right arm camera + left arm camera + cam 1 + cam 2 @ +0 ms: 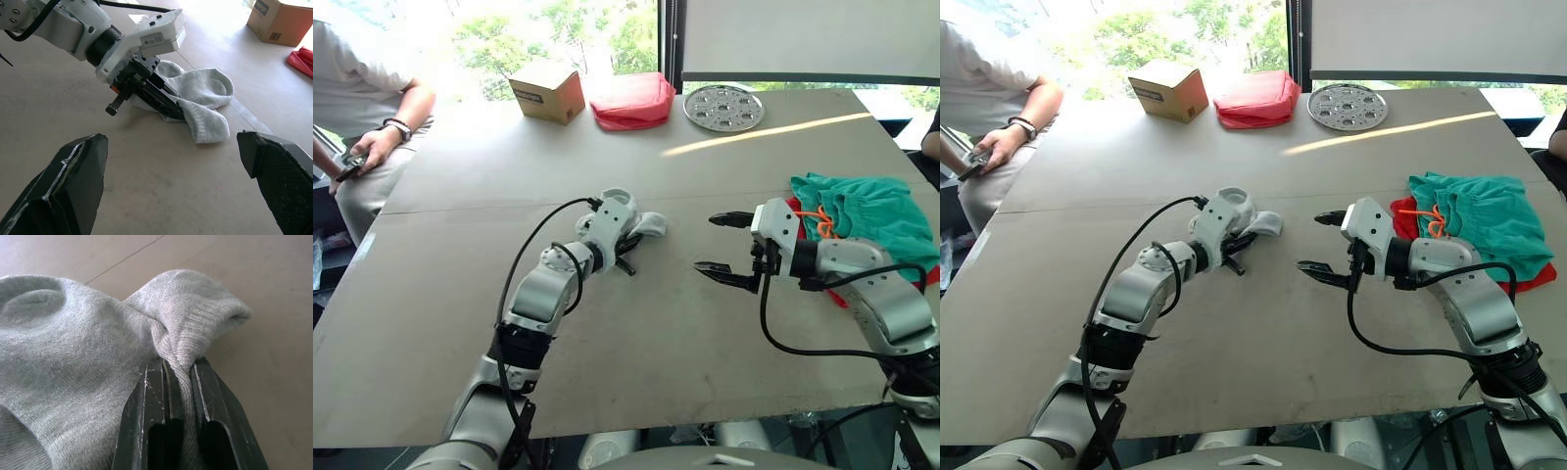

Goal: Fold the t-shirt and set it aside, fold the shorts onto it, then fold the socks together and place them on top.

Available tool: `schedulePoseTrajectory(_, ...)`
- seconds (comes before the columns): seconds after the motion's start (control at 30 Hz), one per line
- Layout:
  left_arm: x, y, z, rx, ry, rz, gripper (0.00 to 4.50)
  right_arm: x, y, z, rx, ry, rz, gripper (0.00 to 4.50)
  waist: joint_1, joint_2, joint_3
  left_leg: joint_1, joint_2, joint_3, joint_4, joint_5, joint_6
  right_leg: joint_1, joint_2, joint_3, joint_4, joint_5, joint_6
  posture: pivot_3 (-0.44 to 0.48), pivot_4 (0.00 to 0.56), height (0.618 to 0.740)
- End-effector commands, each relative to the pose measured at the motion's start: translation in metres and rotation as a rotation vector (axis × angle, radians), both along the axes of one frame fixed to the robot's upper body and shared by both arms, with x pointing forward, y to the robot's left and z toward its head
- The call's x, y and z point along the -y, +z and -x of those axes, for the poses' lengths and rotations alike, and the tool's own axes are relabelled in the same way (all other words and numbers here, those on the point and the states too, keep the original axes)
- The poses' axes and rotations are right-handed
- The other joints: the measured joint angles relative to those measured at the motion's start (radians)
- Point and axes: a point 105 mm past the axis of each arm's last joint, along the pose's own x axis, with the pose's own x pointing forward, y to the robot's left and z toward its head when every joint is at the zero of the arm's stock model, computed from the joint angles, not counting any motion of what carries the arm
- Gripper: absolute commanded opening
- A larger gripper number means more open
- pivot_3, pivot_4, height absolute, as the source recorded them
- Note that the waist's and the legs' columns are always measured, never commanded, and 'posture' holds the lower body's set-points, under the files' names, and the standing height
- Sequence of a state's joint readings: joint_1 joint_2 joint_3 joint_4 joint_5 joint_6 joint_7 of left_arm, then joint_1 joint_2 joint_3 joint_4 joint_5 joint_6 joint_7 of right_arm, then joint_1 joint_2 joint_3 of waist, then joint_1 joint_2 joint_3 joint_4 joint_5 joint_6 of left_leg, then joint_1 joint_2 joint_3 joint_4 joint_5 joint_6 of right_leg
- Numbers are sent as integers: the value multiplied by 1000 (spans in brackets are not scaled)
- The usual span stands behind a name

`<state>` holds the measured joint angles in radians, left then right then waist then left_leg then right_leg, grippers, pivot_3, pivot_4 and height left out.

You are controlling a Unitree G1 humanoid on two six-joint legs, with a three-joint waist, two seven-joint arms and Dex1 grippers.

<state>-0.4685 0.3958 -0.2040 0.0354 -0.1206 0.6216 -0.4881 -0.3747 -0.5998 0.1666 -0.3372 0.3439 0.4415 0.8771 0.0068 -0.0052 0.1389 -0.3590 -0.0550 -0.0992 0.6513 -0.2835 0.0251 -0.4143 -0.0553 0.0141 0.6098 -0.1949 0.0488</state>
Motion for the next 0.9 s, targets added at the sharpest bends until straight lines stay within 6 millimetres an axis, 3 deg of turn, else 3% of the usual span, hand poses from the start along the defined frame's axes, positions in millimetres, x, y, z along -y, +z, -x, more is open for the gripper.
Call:
schedulePoseTrajectory(0.03,-34,3,21,-57,34,65,1720,-10,6,-5,47,-5,-7,4500,-10,-1,0,0,0,0,0,0,0,0,0,0,0,0,0,0,150,740)
schedulePoseTrajectory(0.1,-50,34,42,-21,5,178,2864,-11,0,-8,48,-13,3,4500,-32,-1,1,0,2,3,0,0,0,-1,1,3,0,0,0,0,150,740)
schedulePoseTrajectory(0.13,-54,41,50,-10,-10,195,3090,-9,-2,-8,51,-13,11,4500,-33,-2,1,1,2,3,0,0,0,-1,1,4,1,0,0,0,150,740)
schedulePoseTrajectory(0.23,-63,49,80,-15,-97,187,3090,-9,-7,-12,68,-17,35,4500,-29,-1,2,-2,3,2,0,0,0,-4,2,2,1,0,0,0,150,740)
schedulePoseTrajectory(0.33,-70,39,93,-30,-133,140,3090,-15,-13,-23,80,-32,75,4500,-14,-1,2,-2,2,2,0,0,0,-4,0,2,0,0,0,0,150,740)
schedulePoseTrajectory(0.4,-72,26,91,-24,-151,61,3090,-20,-10,-31,79,-65,63,4500,-12,-1,2,-2,1,3,0,0,0,-3,0,2,0,0,0,0,150,740)
schedulePoseTrajectory(0.5,-71,14,72,-13,-102,60,3090,-26,-7,-36,71,-86,58,4500,-4,-1,2,-2,0,2,0,0,0,-3,0,1,0,0,-1,0,150,740)
schedulePoseTrajectory(0.73,-68,-14,46,-8,-93,-36,3090,-54,-8,-31,19,-33,46,4500,-3,-1,2,-2,0,1,0,0,-1,-5,1,0,1,0,-1,0,150,740)
schedulePoseTrajectory(0.8,-69,-16,47,8,-109,-47,2495,-61,-9,-27,-13,-16,25,4500,-4,-1,2,-2,0,1,-2,1,-1,-5,1,1,1,0,-1,0,150,740)
schedulePoseTrajectory(0.9,-76,-13,48,31,-97,-27,1153,-71,-18,-26,-45,10,30,4500,-8,-1,2,-2,0,1,-2,0,-1,-5,0,1,1,0,-1,0,150,740)
